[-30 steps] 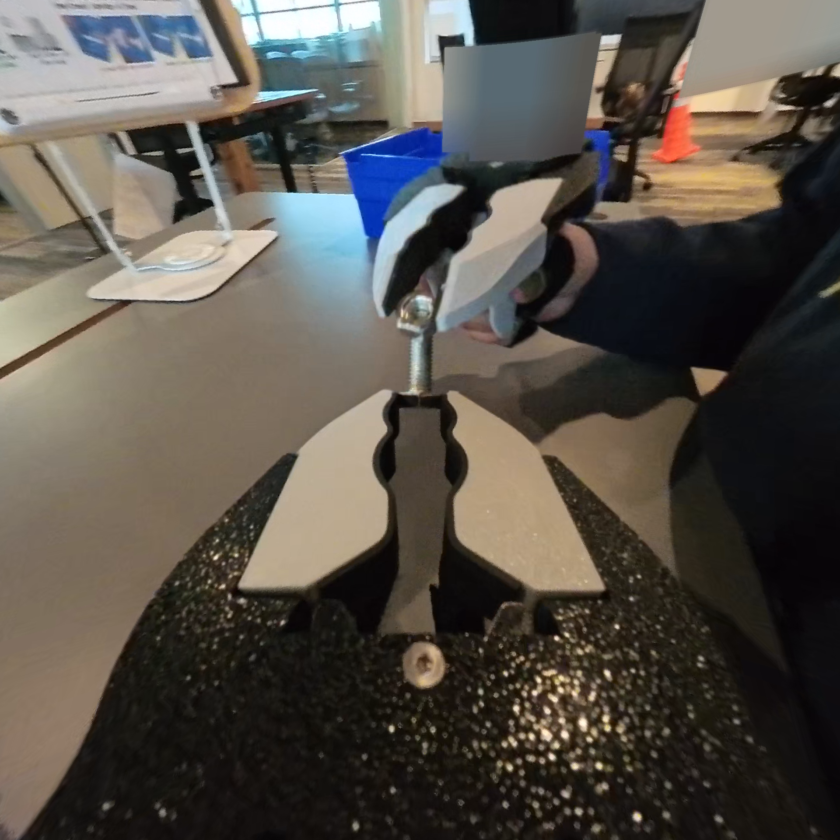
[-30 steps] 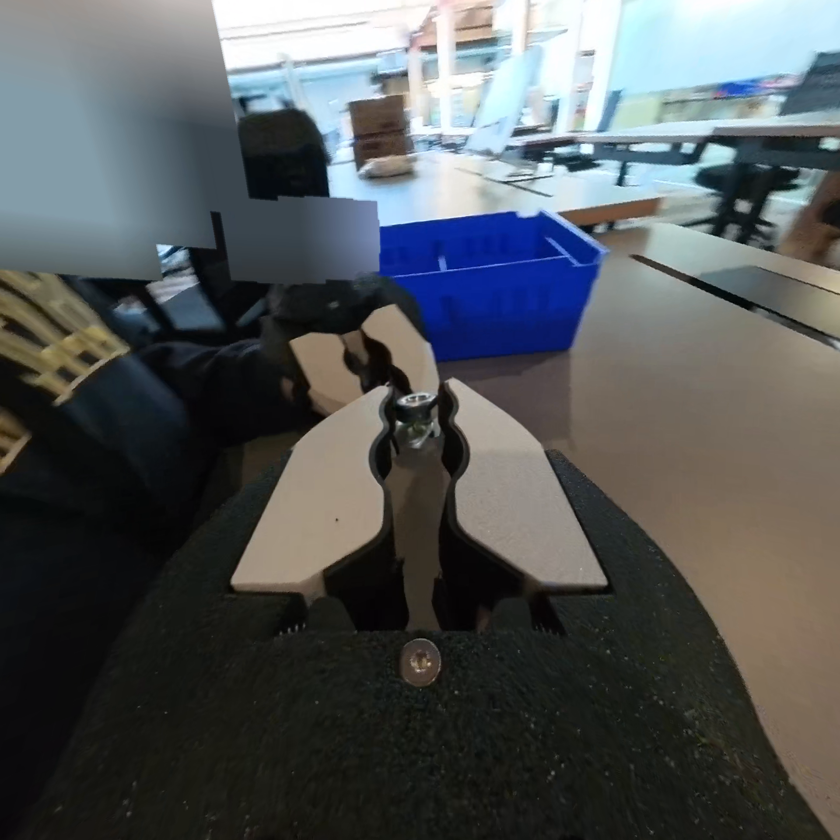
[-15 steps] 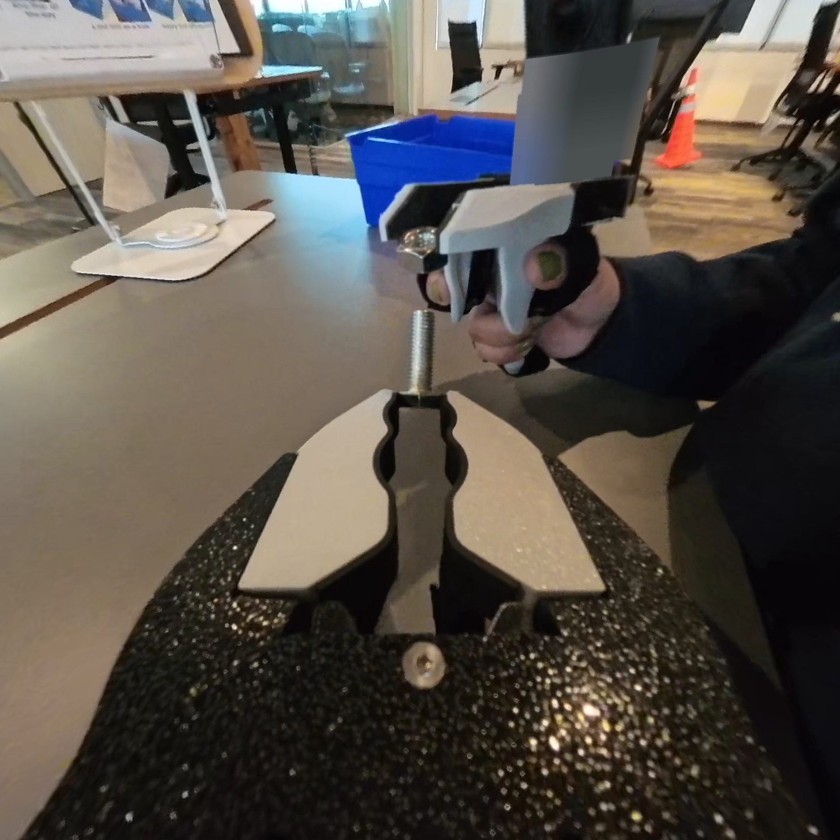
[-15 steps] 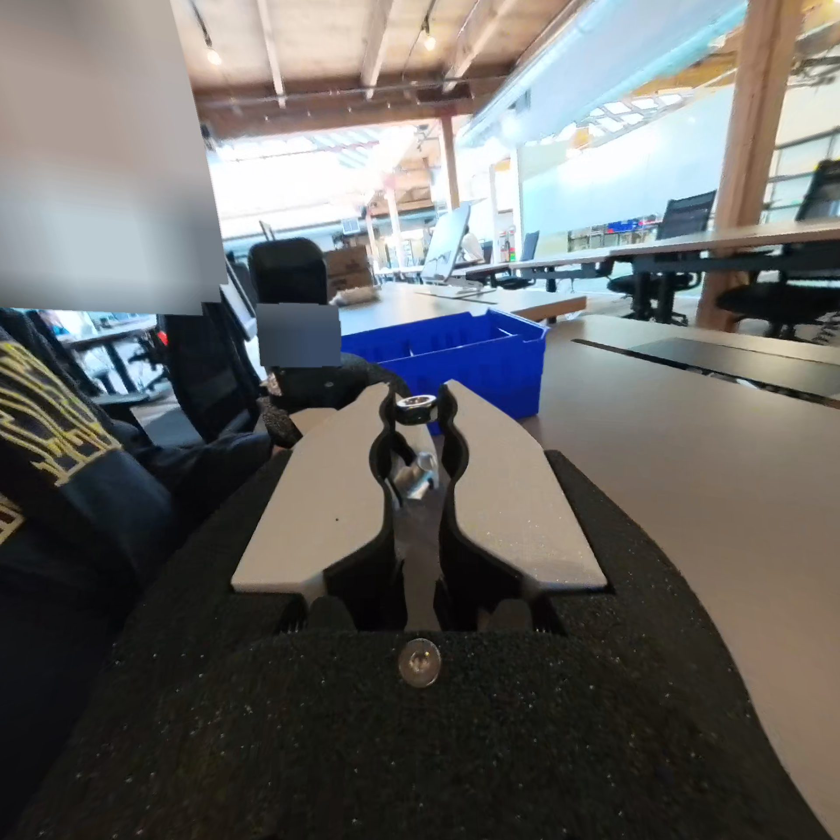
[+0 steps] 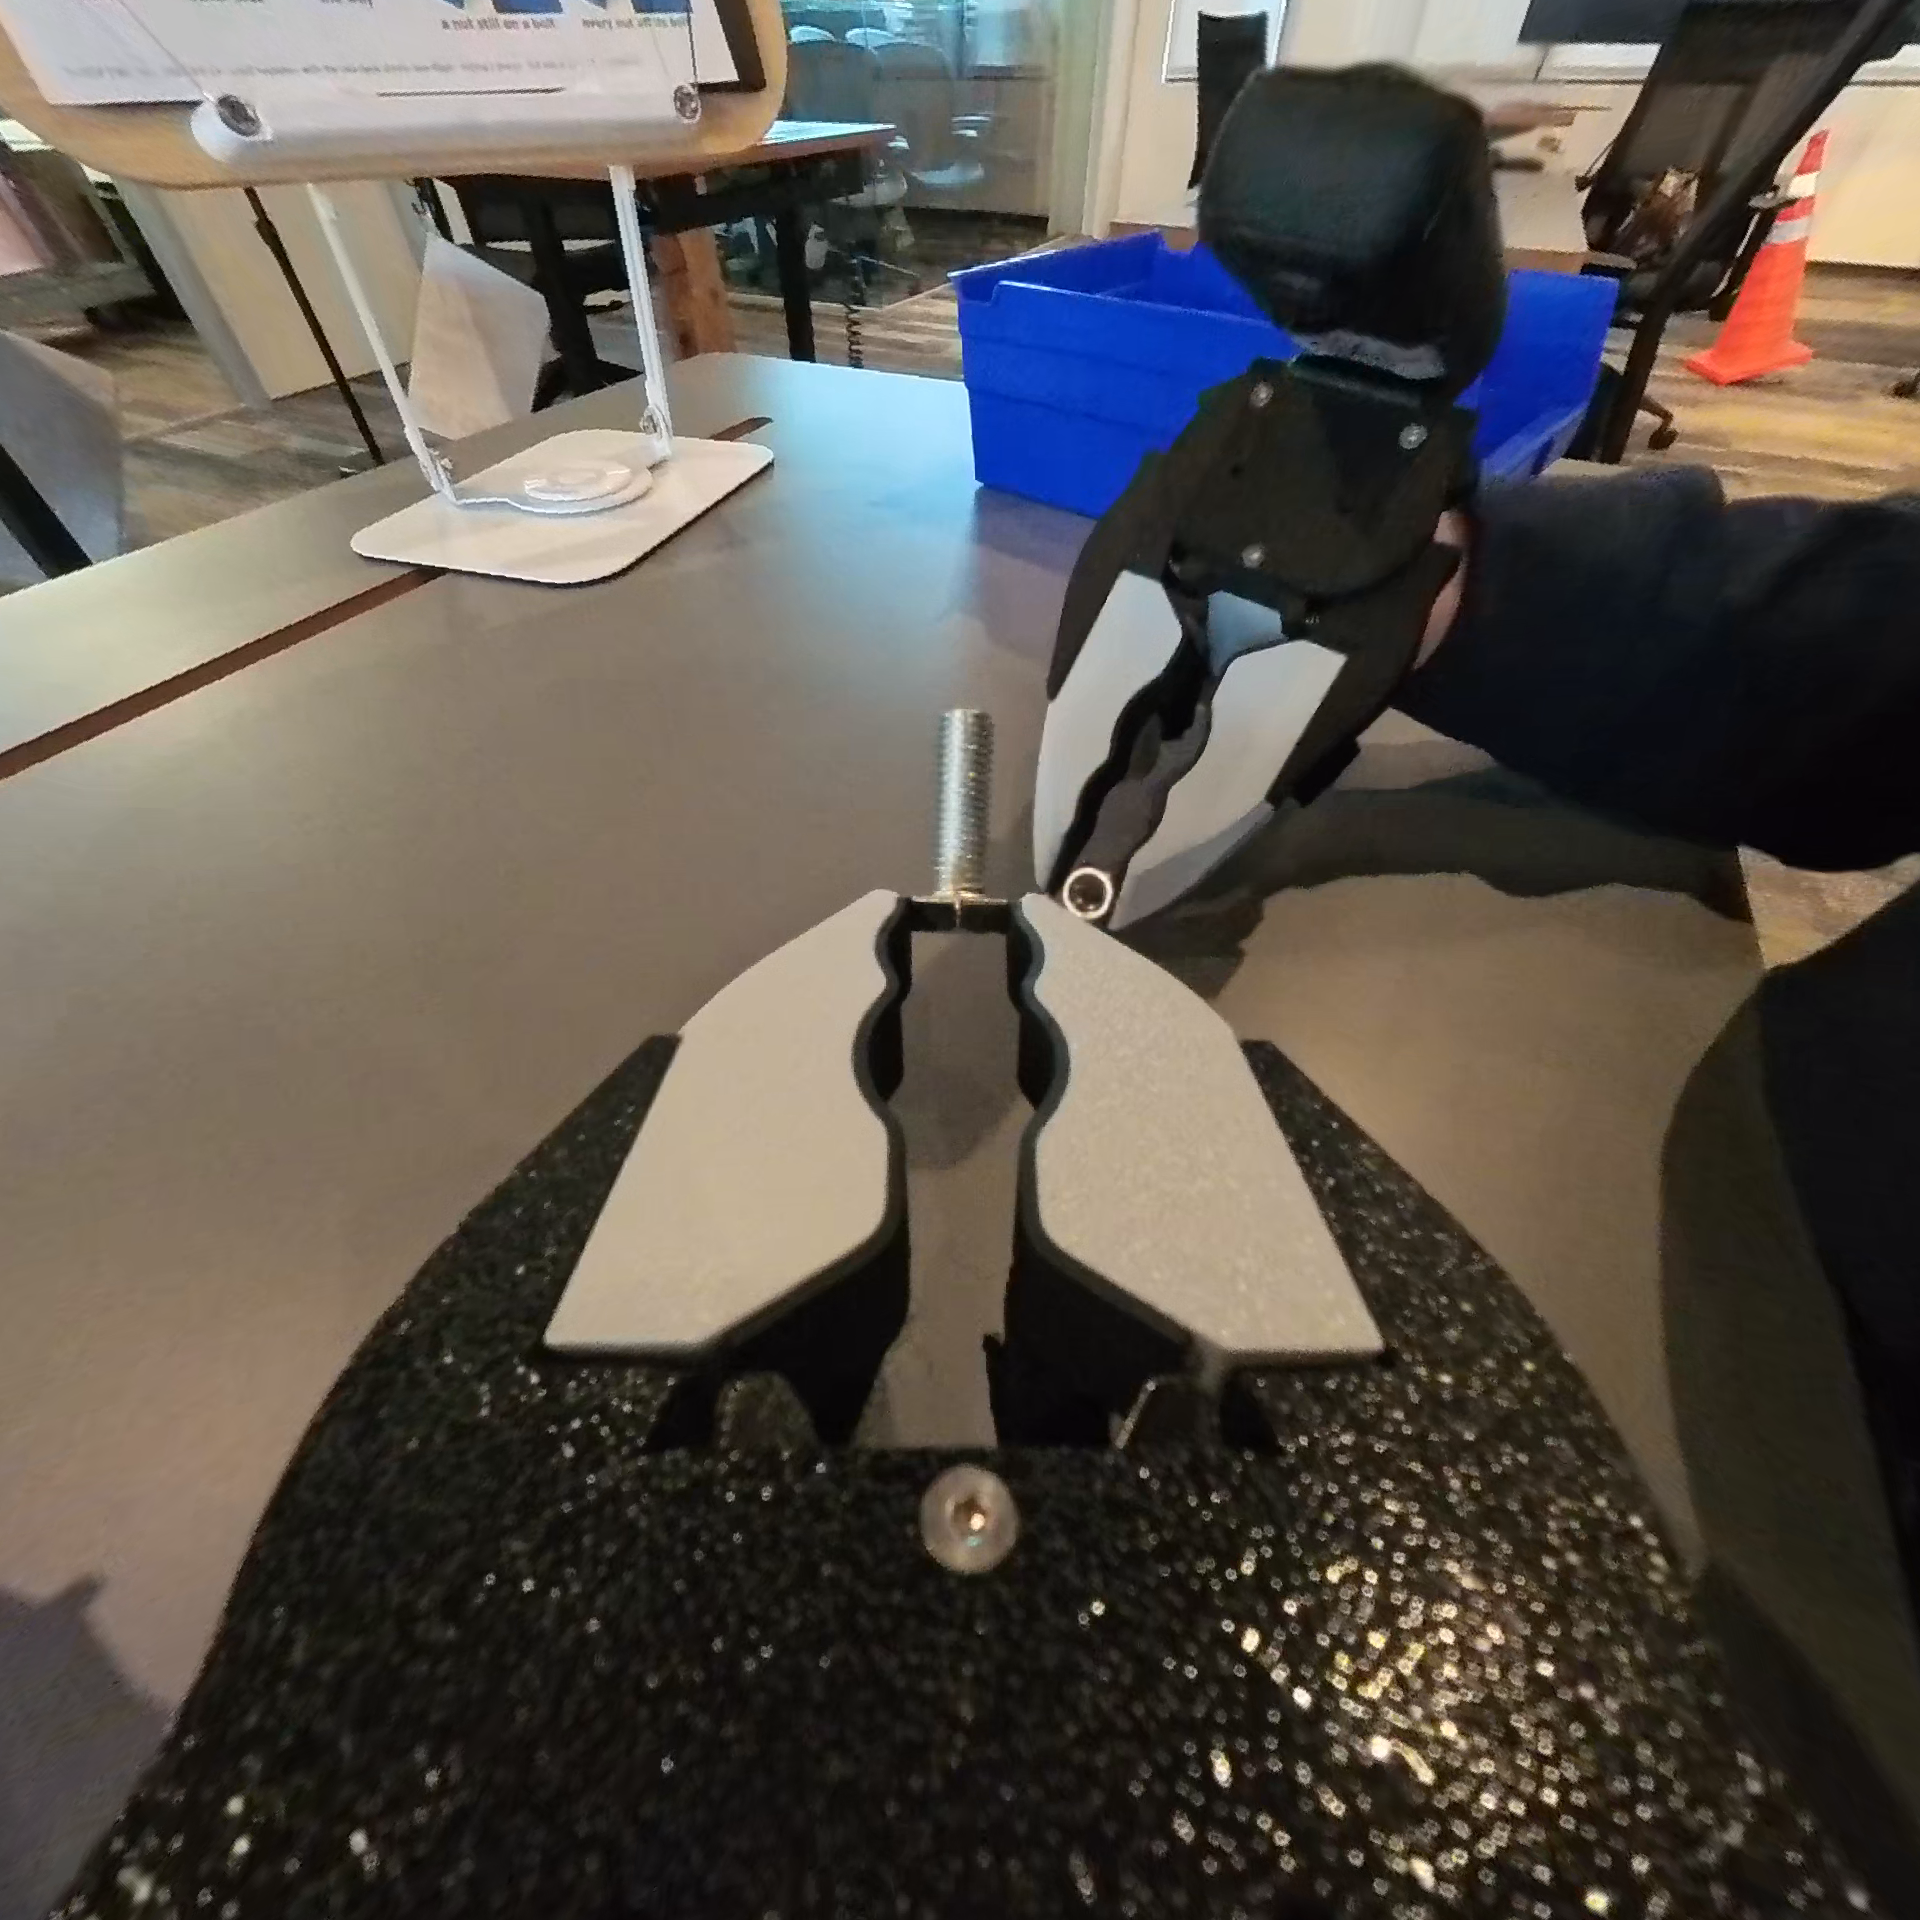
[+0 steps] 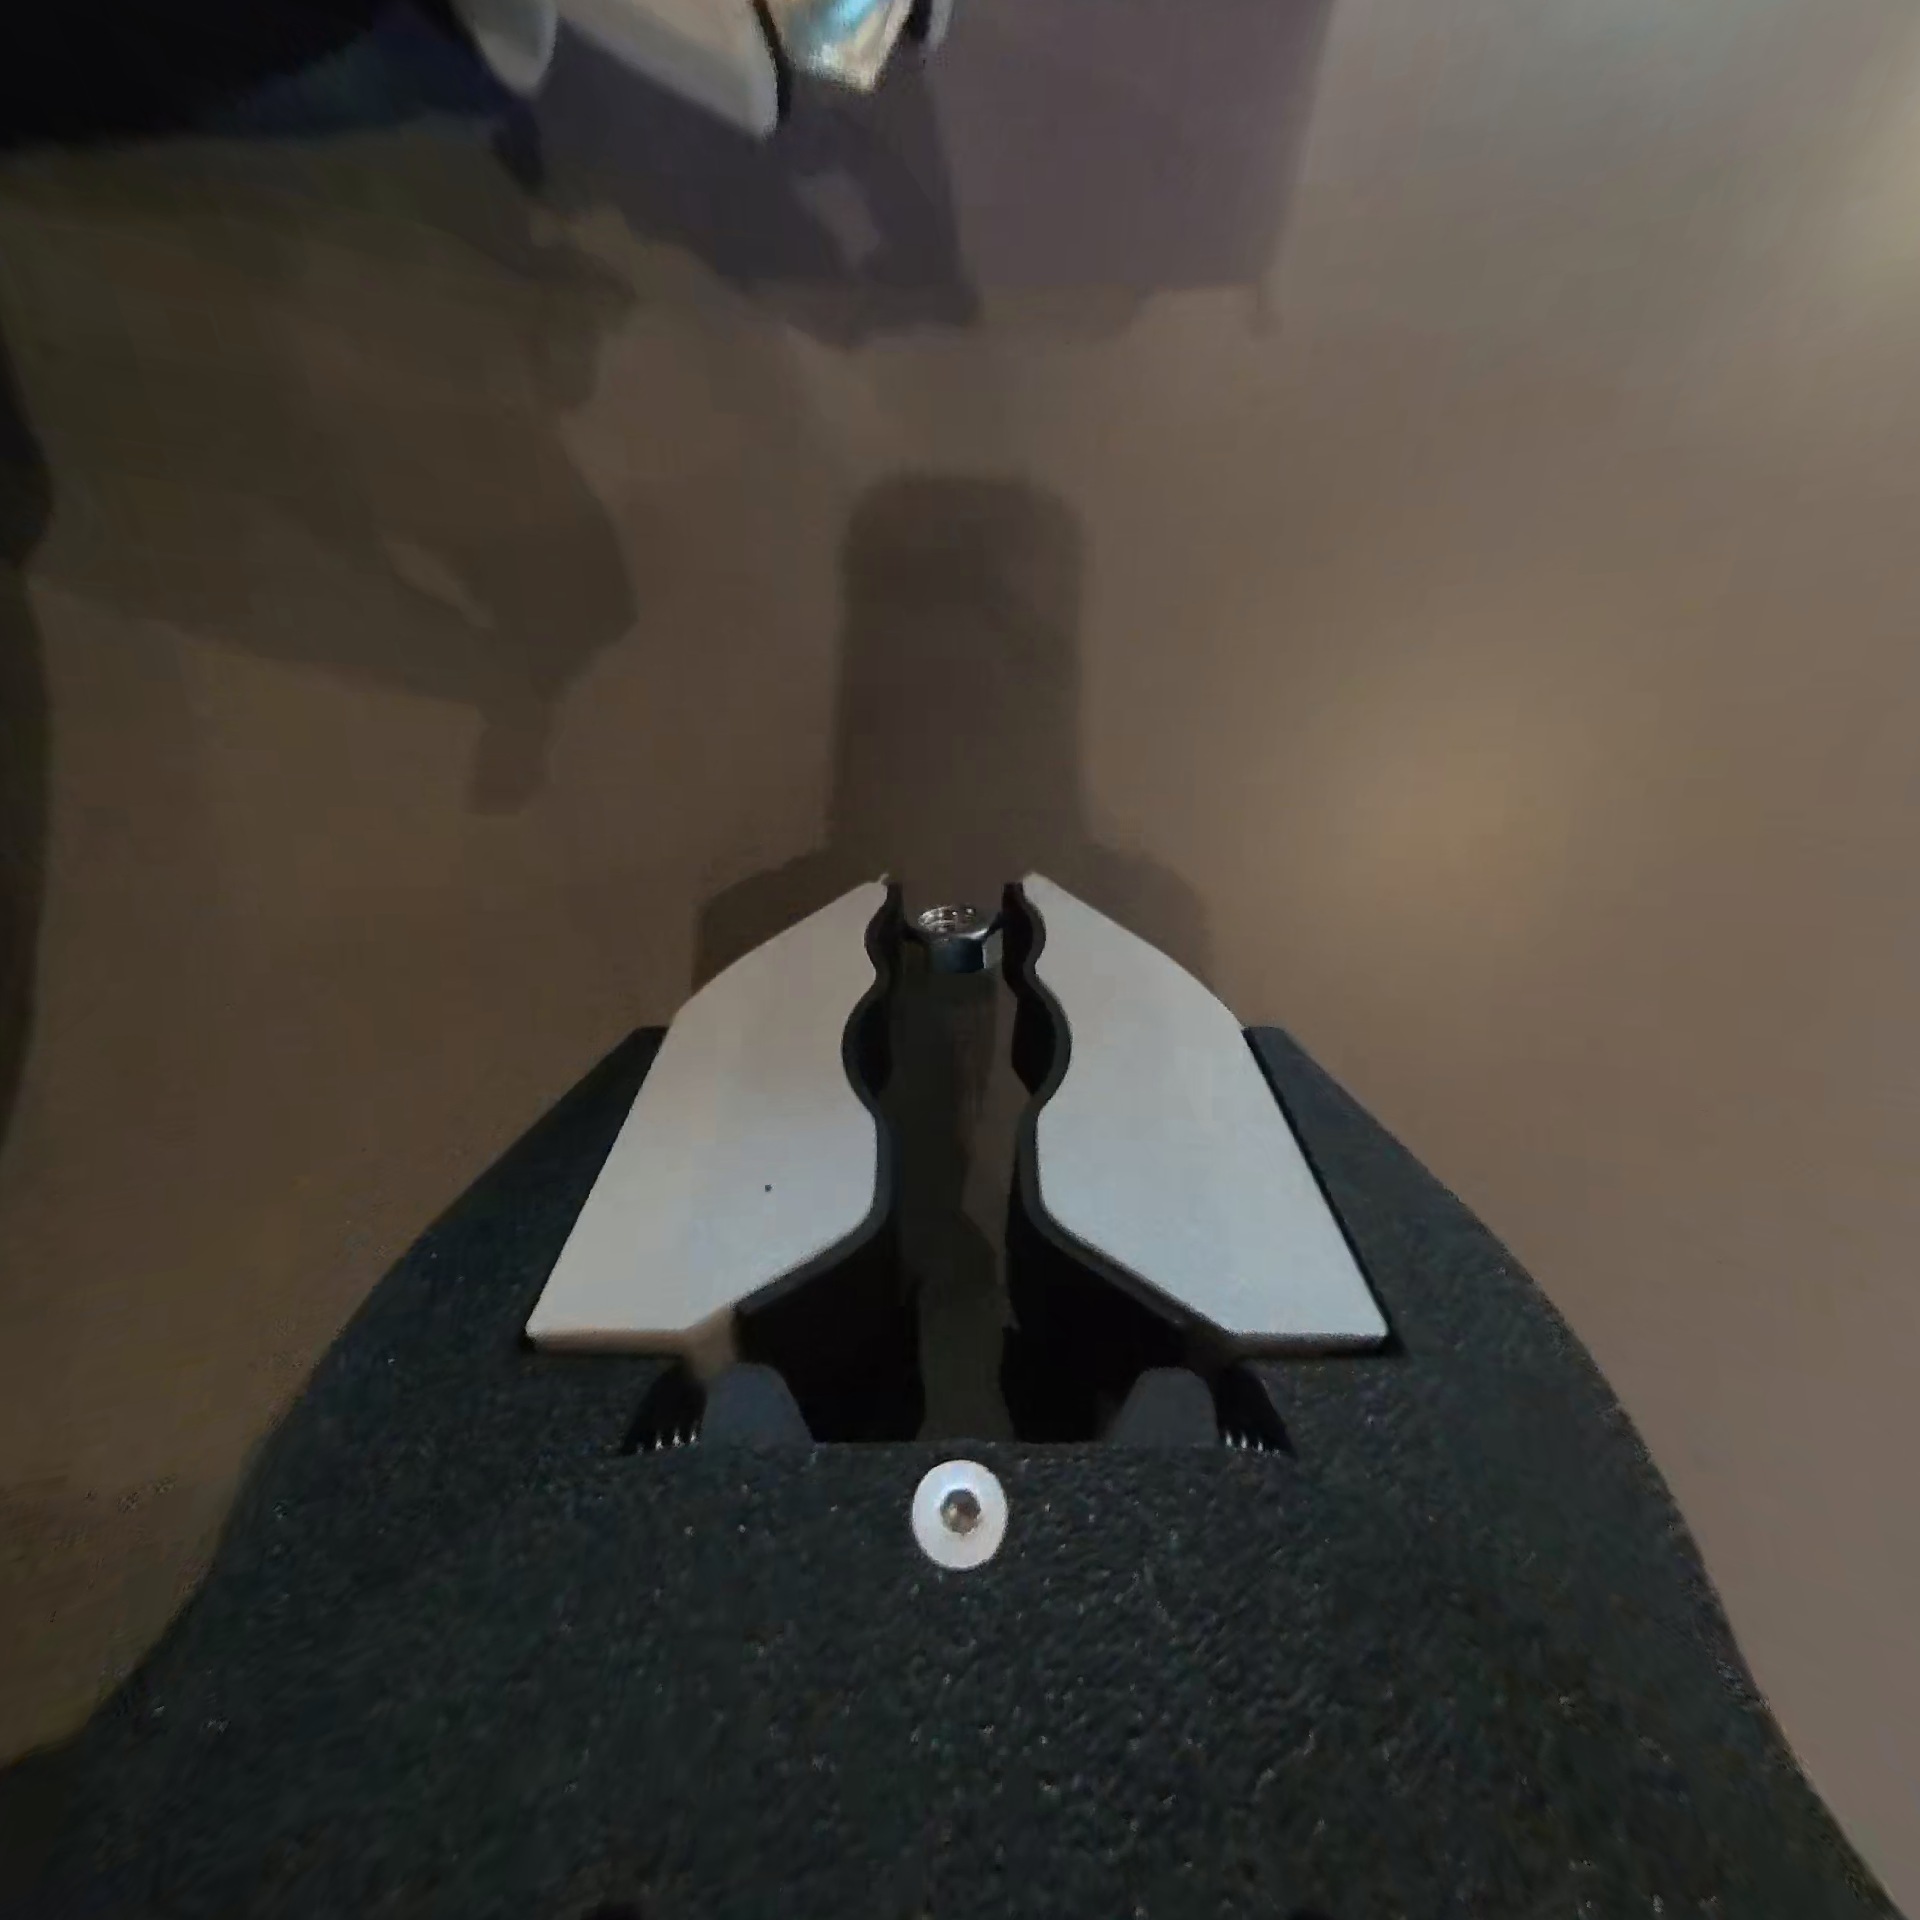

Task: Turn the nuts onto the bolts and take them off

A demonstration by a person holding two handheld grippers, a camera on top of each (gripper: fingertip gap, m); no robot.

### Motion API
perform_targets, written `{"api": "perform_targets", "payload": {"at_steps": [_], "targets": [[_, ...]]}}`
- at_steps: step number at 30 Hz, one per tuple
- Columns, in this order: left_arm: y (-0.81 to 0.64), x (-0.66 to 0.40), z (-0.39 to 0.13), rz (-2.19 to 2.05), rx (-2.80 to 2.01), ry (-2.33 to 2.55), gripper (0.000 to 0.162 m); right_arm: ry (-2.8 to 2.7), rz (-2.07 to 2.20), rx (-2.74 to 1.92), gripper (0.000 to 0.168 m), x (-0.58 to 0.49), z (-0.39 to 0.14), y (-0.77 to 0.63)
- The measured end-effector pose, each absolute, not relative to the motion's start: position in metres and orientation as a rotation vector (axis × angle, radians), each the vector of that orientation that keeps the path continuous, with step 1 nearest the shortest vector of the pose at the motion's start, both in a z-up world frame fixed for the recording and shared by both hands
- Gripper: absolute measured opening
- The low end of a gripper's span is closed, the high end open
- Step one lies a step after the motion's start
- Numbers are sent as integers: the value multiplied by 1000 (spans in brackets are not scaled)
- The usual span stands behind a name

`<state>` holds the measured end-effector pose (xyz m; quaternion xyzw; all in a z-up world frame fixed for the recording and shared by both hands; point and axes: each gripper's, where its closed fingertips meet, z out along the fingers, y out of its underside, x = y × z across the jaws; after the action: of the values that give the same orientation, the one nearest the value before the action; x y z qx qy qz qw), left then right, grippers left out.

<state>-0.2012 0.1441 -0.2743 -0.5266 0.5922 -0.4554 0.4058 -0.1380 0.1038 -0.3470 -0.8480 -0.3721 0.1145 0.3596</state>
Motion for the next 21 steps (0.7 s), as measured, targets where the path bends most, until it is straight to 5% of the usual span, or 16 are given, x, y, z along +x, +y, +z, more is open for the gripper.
{"api": "perform_targets", "payload": {"at_steps": [5,21], "targets": [[143,-200,-277,-1159,-1337,1506,17,-991,275,-2294,33,-127,-352,94],[135,-198,-283,-1106,-1306,1593,17,-1168,123,-2616,25,-121,-355,87]]}}
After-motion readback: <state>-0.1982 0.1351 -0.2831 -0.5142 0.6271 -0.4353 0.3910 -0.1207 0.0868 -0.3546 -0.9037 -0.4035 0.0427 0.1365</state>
